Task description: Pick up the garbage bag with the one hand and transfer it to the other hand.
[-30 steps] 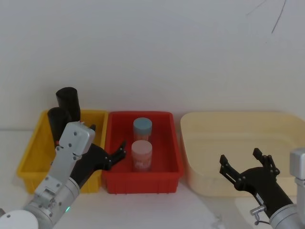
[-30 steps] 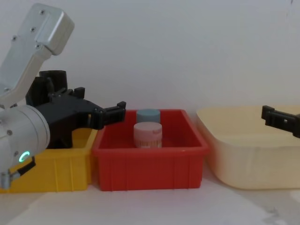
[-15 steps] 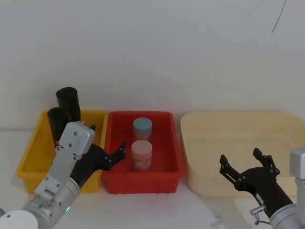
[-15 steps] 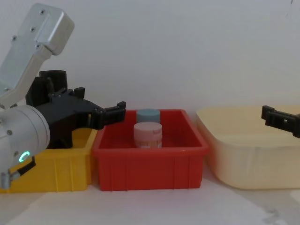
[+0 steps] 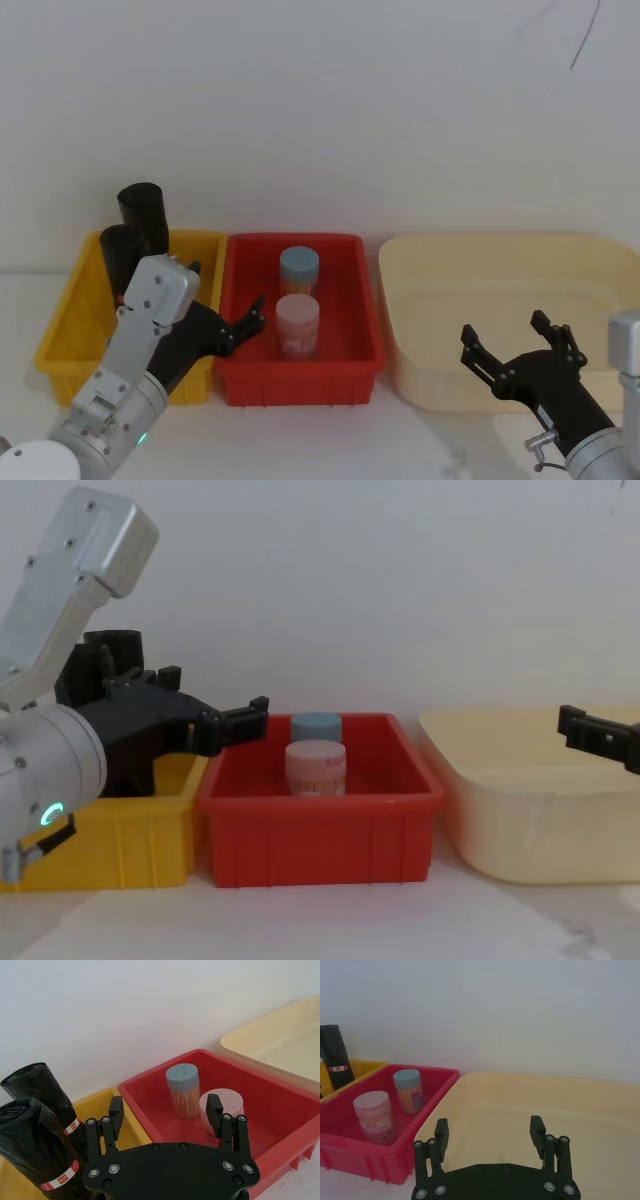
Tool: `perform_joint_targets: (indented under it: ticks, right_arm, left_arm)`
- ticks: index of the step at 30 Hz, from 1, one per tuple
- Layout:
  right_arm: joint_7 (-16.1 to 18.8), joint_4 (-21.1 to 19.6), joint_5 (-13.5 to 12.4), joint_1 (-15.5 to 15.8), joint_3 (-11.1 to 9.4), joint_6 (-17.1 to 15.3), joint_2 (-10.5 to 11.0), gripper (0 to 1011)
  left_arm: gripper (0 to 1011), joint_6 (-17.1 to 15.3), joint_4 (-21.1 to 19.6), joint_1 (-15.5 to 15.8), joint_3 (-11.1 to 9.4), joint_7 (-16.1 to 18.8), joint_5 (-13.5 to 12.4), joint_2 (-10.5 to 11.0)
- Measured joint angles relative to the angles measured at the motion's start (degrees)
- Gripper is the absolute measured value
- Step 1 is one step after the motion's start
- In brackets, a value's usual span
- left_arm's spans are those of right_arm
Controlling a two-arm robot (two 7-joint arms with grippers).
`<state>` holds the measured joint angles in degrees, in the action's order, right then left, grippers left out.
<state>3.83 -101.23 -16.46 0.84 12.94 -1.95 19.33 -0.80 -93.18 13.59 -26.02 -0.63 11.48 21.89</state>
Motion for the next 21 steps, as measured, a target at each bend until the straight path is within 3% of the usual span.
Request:
perform_joint_targets:
  ticks: [21]
  right_arm:
    - [0.3,-0.2,-0.2,0.3,-0.1,0.0,-0.1,999]
  left_arm:
    - [1001,0.0,0.0,0.0,0.0,0.0,0.0,0.0]
